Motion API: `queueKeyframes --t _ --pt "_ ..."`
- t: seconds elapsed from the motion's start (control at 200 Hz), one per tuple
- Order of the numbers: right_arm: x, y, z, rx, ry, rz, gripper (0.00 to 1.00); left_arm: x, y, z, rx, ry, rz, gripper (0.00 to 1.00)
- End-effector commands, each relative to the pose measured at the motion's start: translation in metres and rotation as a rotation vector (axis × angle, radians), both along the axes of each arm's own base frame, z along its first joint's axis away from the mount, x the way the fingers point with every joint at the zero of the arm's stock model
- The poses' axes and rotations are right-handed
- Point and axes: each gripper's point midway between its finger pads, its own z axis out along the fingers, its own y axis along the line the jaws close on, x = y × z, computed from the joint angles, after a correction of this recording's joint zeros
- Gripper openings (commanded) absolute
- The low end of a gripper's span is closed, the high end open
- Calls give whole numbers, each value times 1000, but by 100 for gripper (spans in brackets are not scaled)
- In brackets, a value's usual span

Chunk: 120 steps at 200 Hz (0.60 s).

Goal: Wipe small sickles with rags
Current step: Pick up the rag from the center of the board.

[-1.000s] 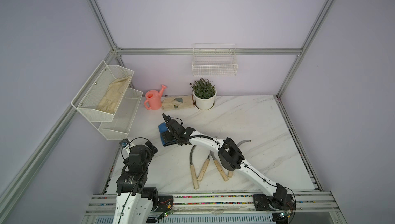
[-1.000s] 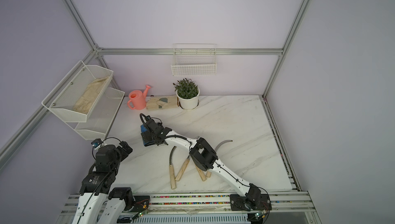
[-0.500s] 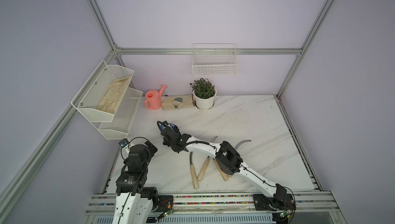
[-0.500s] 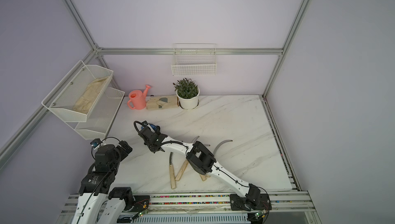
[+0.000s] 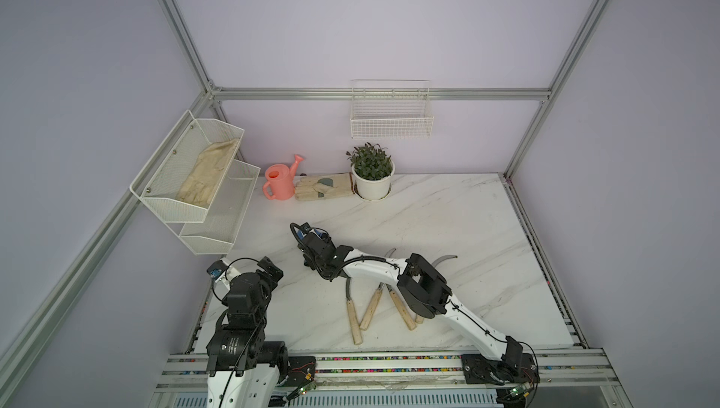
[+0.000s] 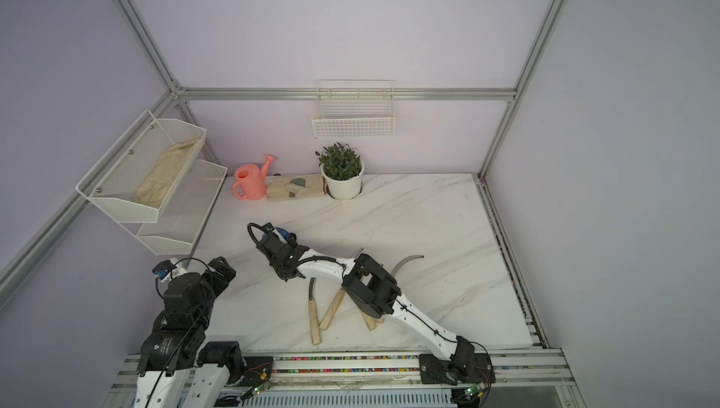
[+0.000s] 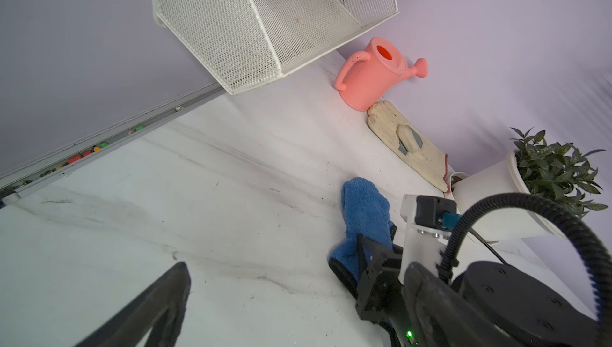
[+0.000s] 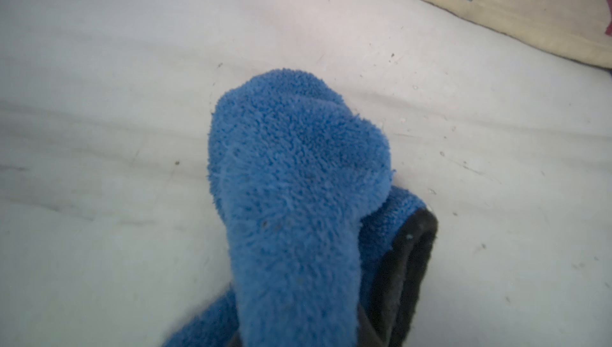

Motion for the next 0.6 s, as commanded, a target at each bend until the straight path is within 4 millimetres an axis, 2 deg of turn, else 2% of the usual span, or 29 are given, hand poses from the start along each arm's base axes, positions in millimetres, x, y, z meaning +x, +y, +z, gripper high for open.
queueKeyframes --t 0.0,0.06,0.155,0.22,0.305,0.435,0.51,0.595 --pt "-2 -9 84 116 -67 13 0 6 -1 17 14 -79 -15 100" --pt "-7 -25 116 166 -95 5 0 16 -13 23 42 -129 -109 100" --pt "-15 -68 167 255 -139 -45 0 25 -23 33 72 -173 -187 100" --pt "-22 -107 193 300 -173 -92 0 29 -25 37 72 -169 -201 100" --pt "-29 -173 224 362 -228 -210 0 40 -34 43 60 -178 -250 100" --pt "-45 -278 246 433 -289 -407 0 59 -58 48 45 -235 -396 100" --pt "-56 -331 245 469 -312 -509 0 67 -76 50 42 -273 -500 100" --pt "-69 -378 238 487 -343 -611 0 74 -96 45 7 -267 -596 100"
